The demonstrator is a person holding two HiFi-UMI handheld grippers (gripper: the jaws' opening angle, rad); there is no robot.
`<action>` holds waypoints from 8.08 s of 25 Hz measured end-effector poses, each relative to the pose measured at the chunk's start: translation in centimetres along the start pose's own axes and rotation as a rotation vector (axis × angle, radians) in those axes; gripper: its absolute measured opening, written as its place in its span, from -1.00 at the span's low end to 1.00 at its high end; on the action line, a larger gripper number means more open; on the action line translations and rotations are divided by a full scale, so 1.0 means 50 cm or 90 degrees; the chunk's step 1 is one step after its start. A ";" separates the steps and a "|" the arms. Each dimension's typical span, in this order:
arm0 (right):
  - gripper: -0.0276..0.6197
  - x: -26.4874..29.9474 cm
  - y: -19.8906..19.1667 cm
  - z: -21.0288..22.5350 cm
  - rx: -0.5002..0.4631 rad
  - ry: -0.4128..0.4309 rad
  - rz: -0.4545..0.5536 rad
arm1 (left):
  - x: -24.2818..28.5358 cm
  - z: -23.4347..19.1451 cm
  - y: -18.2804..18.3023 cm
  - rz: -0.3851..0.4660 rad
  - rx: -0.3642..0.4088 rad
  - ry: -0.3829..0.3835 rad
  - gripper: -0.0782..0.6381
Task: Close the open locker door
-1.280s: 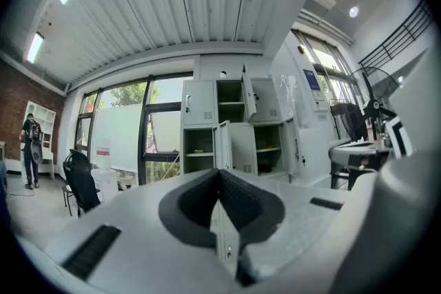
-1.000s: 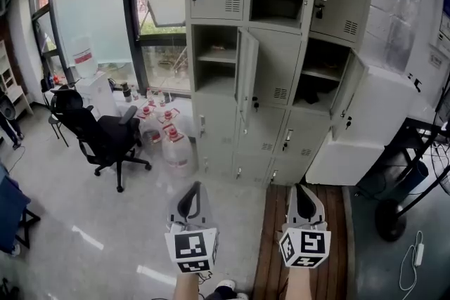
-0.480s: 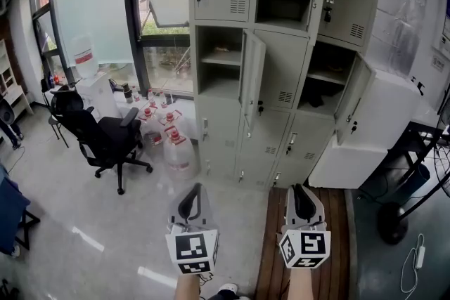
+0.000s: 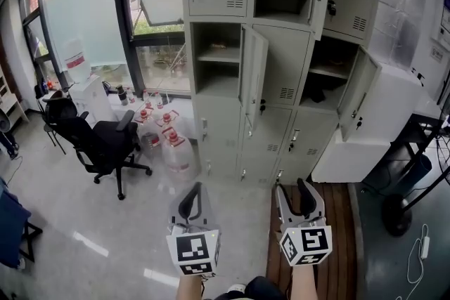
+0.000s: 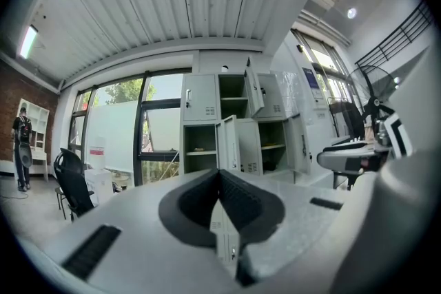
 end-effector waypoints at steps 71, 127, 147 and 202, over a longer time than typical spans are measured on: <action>-0.29 0.801 -0.024 0.057 0.019 0.291 0.048 | 0.739 -0.203 -0.033 -0.049 -0.007 0.091 -0.78; -0.56 1.103 -0.019 -0.355 -0.004 0.446 0.066 | 0.763 -0.608 -0.084 -0.057 -0.016 0.203 -0.77; -0.70 1.256 -0.028 -0.393 -0.015 0.301 0.024 | 0.894 -0.690 -0.084 -0.044 -0.012 0.144 -0.77; -0.39 1.144 0.099 -0.121 -0.033 0.055 0.122 | 0.979 -0.550 0.013 0.019 0.006 -0.008 -0.77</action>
Point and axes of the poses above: the fingertips, and each gripper's own axes: x forward along the fingers, z to its right, y out of its top, the point moved 4 cm from there along -x, backward along the fingers, and after that the axes turned 7 degrees about -y, right-handed, at the moved point
